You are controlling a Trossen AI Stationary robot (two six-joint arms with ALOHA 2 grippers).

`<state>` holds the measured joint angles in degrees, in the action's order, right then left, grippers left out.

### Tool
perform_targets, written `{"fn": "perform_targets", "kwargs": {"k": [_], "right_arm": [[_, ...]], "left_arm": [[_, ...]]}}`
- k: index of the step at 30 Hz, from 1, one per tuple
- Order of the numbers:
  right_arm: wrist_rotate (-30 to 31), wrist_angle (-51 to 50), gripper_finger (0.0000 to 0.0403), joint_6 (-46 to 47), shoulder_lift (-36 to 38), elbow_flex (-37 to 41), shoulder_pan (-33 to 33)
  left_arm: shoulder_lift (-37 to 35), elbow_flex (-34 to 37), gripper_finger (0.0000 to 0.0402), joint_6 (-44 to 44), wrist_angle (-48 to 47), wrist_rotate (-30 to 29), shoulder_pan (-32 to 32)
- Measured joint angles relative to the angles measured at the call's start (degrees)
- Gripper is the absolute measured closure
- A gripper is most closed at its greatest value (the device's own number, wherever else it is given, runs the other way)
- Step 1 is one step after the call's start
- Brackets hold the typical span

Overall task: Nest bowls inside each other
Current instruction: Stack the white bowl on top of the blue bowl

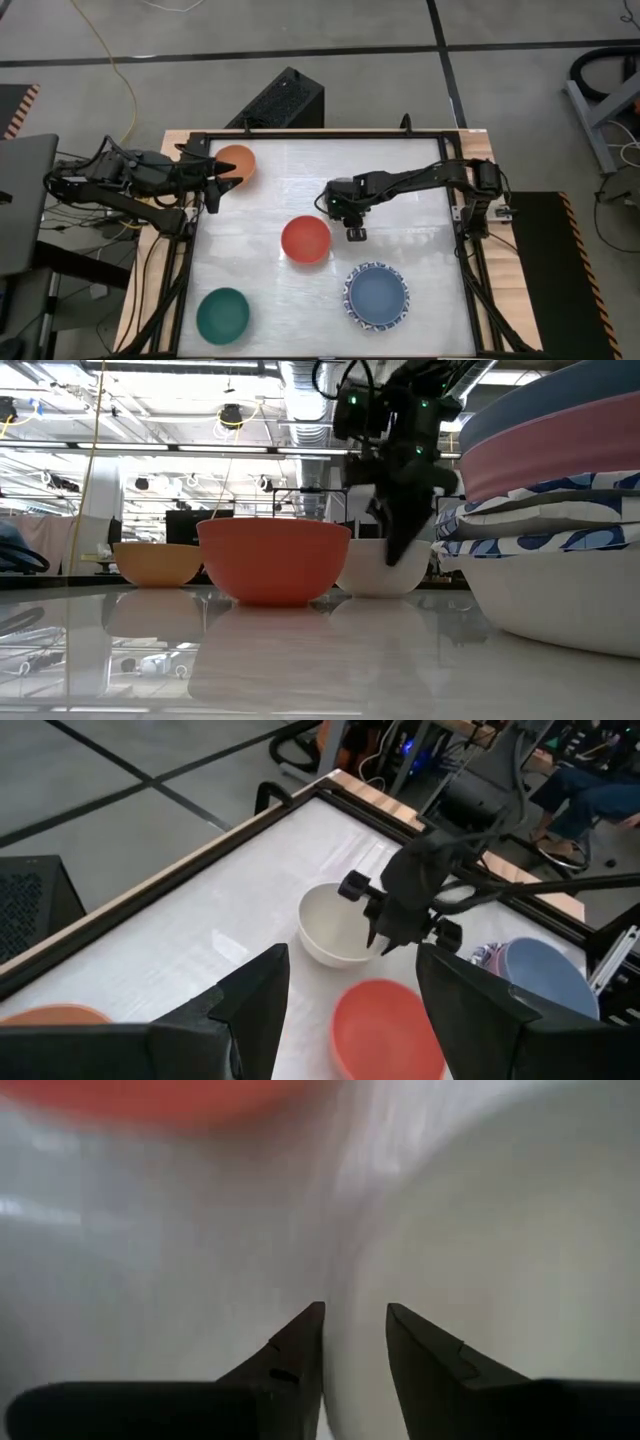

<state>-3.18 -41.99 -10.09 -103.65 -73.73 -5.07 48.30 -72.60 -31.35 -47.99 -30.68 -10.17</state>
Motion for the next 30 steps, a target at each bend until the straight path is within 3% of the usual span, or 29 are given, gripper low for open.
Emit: {"fn": "perform_targets", "kwargs": {"k": [4,9,21,30], "right_arm": [[0.41,-0.40,0.0307,0.63,-2.69,-0.08,0.14],[2.19,-1.10,0.0386,2.35,-2.39,-1.74,0.60],[4.89,-10.47,0.0394,6.40,9.16,-7.58,-0.13],[-3.39,-13.43,0.0394,11.11,22.11,-8.07,8.91]], "left_arm": [[-0.52,0.04,0.0192,-0.29,0.14,0.15,0.00],[-1.60,0.04,0.0192,-0.92,0.29,0.25,0.00],[-2.70,0.04,0.0192,2.32,0.26,-0.15,0.00],[-2.72,0.04,0.0192,5.79,0.32,1.11,0.00]]}}
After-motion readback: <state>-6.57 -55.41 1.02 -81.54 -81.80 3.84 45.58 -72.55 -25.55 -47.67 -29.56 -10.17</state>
